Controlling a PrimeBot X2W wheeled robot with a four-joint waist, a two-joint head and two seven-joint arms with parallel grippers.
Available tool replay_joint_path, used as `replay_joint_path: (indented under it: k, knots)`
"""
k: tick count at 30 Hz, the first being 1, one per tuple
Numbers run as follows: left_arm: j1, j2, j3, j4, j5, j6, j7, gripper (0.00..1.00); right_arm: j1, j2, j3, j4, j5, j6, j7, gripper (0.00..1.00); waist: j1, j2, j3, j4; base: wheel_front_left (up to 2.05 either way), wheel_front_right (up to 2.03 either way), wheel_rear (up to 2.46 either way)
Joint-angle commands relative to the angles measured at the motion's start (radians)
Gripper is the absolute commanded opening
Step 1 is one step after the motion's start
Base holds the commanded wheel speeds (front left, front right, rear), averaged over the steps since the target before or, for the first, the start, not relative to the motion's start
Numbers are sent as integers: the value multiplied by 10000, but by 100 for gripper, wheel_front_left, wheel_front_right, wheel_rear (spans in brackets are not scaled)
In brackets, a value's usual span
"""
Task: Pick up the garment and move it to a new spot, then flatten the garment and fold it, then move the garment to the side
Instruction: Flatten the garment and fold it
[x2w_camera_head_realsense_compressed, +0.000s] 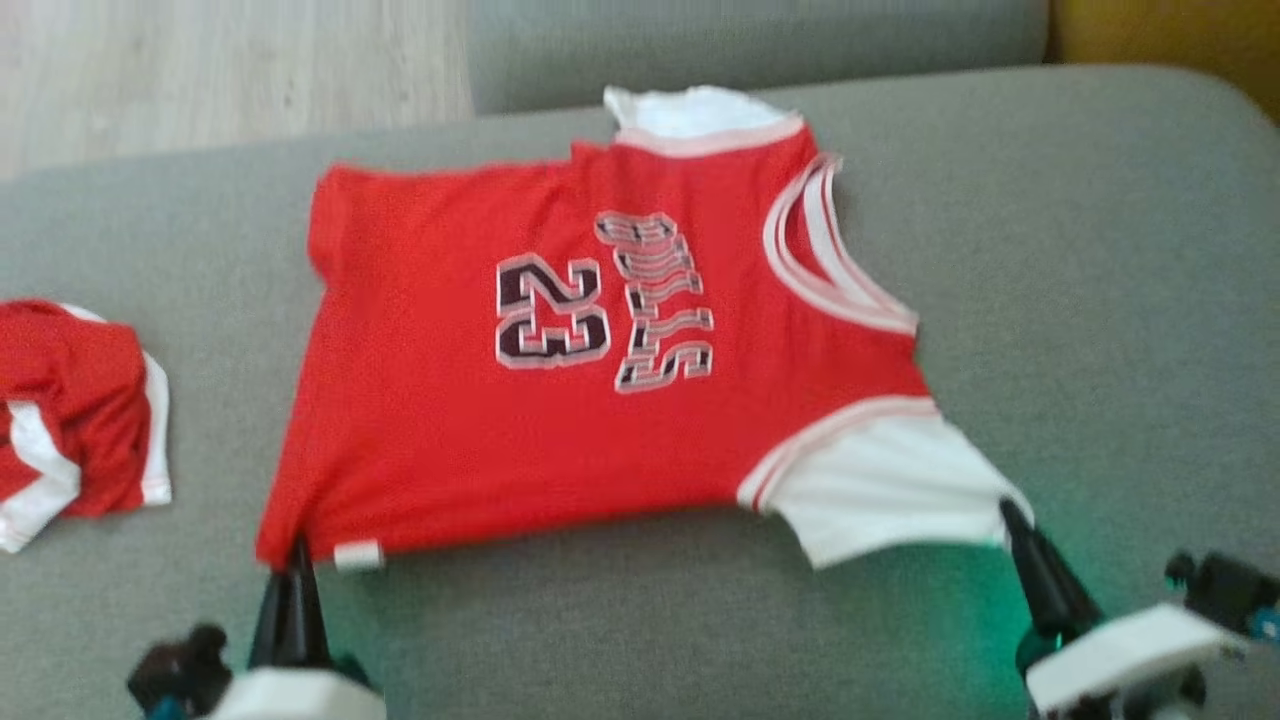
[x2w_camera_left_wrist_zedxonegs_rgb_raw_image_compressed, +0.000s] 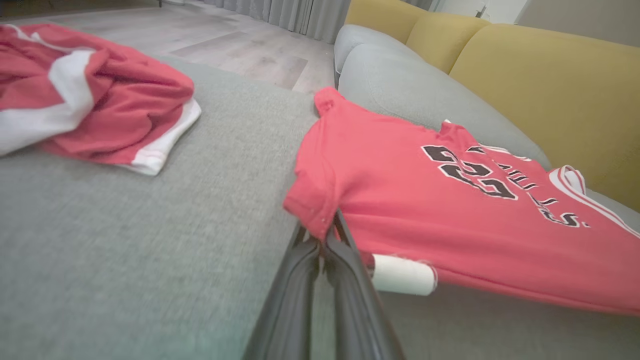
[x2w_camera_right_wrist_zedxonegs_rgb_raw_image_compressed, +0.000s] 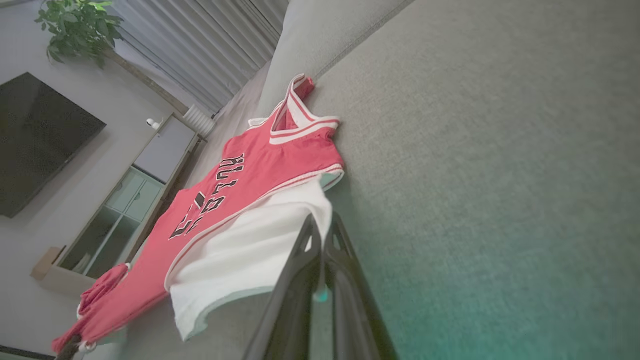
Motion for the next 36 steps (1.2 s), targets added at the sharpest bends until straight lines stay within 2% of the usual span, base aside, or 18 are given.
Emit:
replay_joint_path:
  k: [1, 10, 19, 36]
  knots:
    - [58, 100, 311, -332, 17, 23, -52, 0, 189, -351, 103, -320, 185, -7, -55, 0, 3, 0, -380, 11, 0, 0, 0]
    - [1196, 91, -541, -611, -368, 22, -53, 0, 1410, -767, 211, -1203, 1038, -7, 393, 0, 3, 0, -924, 203, 0, 0, 0]
    - [346, 90, -996, -770, -258, 22, -53, 0, 389, -576, -154, -1630, 1066, -7, 237, 0, 3, 0, -699, 451, 0, 0, 0]
    - [-2767, 90, -1106, 1332, -278, 65, -53, 0, -3483, 702, 28, 1030, 182, -7, 260, 0, 3, 0, 821, 645, 0, 0, 0]
